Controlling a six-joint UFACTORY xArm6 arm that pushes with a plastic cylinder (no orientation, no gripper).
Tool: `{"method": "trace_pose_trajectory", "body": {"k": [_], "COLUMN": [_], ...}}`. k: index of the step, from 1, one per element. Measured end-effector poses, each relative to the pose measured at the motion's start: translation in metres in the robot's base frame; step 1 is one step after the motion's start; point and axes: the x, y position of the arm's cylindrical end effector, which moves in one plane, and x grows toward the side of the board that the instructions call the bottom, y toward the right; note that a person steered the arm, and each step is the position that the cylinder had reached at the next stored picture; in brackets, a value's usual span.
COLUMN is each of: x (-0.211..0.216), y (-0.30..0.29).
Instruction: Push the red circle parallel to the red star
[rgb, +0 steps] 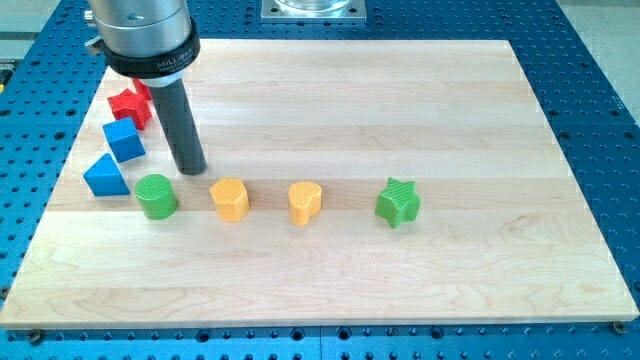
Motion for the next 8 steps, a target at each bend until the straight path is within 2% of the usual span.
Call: {"method": "trace_pose_trajectory", "body": {"k": [1,2,4,6,7,8], "x": [0.005,-0.001,-0.093,-0.192,-0.206,-0.191], "y": [0.001,0.042,0.051,0.002,-0.058,-0.126]}}
